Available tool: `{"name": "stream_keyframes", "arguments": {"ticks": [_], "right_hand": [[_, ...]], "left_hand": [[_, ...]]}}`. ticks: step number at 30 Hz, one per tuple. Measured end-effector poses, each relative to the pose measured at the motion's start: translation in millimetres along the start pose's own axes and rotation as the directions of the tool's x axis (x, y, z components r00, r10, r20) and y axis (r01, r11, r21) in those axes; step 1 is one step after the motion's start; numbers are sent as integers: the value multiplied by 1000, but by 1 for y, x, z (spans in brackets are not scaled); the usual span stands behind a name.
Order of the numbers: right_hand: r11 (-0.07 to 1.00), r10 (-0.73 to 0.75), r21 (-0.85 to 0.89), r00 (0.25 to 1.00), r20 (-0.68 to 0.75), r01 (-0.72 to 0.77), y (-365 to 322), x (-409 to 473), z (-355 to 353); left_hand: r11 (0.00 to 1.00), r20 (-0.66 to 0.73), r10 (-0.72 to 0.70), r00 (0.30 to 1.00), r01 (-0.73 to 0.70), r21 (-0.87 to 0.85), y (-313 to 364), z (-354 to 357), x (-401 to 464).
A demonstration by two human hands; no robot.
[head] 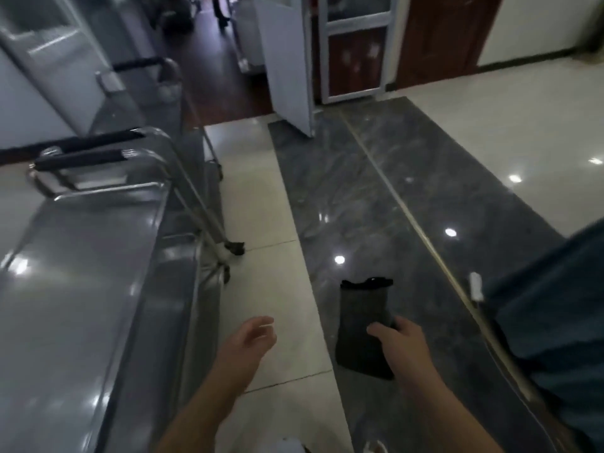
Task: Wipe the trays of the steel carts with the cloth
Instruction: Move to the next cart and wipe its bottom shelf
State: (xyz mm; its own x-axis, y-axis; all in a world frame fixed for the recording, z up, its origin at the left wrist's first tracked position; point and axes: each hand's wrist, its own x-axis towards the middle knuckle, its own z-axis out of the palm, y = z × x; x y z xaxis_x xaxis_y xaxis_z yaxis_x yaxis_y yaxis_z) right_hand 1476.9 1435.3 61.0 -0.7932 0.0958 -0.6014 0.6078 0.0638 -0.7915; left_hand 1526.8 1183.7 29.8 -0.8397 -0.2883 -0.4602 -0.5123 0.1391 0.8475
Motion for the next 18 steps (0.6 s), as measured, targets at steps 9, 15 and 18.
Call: {"name": "stream_keyframes", "arguments": {"ticks": [9, 15, 18], "right_hand": [[984, 155, -148, 902, 402, -103, -71, 102, 140], [928, 353, -269, 835, 421, -257, -100, 140, 210], [924, 369, -285, 786, 496, -254, -123, 157, 230]], "left_hand": [[918, -94, 198, 976, -151, 367, 16, -8, 21], [837, -301, 355, 885, -157, 524, 23, -16, 89], [897, -402, 330, 854, -151, 416, 39, -38, 121]]}}
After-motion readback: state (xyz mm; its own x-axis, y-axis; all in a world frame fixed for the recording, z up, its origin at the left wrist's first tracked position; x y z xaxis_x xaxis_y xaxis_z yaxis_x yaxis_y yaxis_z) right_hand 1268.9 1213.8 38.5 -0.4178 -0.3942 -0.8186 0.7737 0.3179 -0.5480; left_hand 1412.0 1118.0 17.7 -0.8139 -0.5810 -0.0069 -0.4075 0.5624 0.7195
